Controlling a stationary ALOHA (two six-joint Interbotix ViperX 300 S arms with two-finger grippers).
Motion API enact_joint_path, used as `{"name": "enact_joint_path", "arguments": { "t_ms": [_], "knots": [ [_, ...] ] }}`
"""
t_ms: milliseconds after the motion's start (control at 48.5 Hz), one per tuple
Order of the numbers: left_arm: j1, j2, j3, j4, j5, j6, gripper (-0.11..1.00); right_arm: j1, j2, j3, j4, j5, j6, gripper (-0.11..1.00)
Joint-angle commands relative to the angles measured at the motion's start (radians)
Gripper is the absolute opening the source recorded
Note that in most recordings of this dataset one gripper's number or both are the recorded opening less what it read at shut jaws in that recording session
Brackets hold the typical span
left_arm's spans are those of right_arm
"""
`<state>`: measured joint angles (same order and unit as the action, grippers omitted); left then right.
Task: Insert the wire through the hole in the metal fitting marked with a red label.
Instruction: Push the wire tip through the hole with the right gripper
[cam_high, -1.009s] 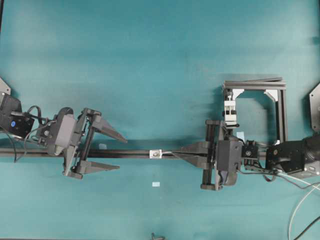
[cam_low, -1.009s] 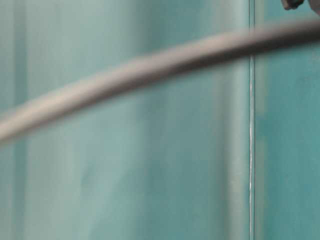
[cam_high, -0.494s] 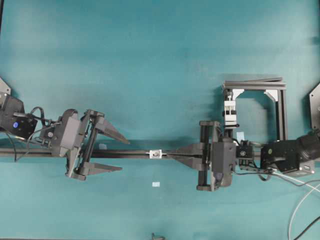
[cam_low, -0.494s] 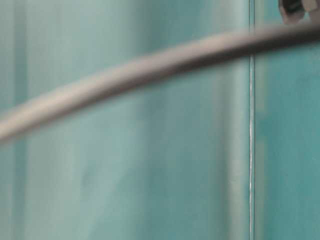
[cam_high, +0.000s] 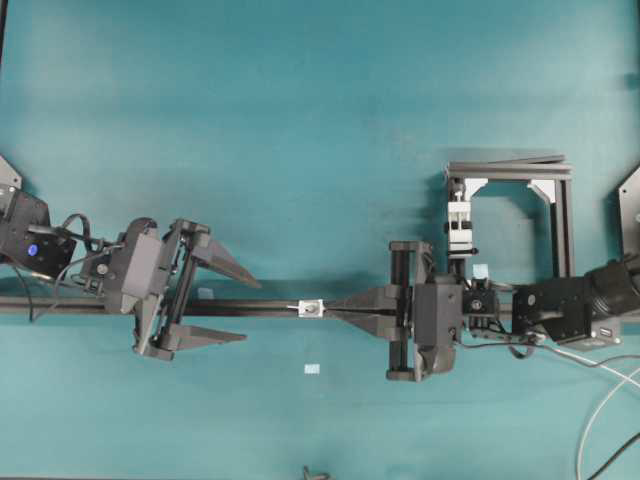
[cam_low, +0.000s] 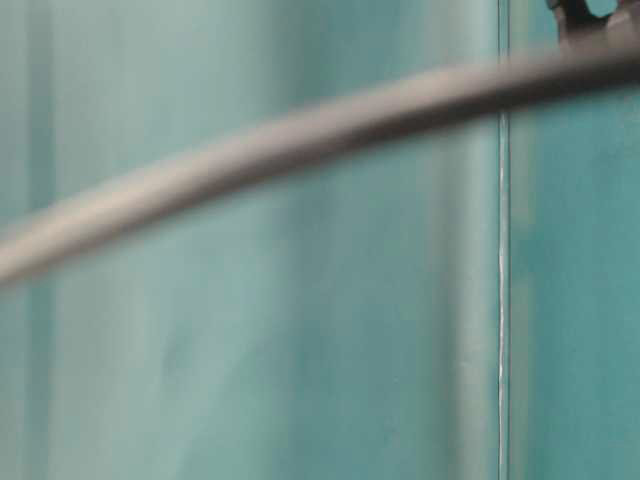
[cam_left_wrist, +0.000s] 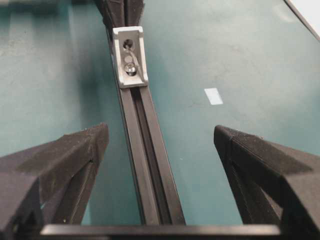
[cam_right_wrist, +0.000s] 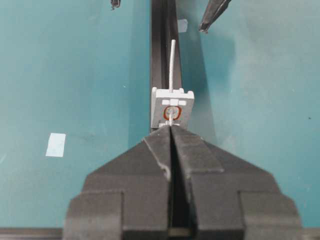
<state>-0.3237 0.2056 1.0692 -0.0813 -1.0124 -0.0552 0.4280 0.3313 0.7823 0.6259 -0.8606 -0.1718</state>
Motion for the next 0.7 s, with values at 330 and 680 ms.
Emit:
{"name": "enact_joint_path", "arguments": {
  "t_ms": [330,680],
  "knots": [
    [0.025,-0.025,-0.032,0.002,0.035,-0.002,0.59,-0.008,-0.015,-0.014,-0.002,-0.009,0.002,-0.01],
    [0.040,-0.025,-0.051,0.002,0.058,-0.002,0.59,-0.008,-0.025,-0.015,-0.003,-0.009,0.000,-0.01]
  ]
}}
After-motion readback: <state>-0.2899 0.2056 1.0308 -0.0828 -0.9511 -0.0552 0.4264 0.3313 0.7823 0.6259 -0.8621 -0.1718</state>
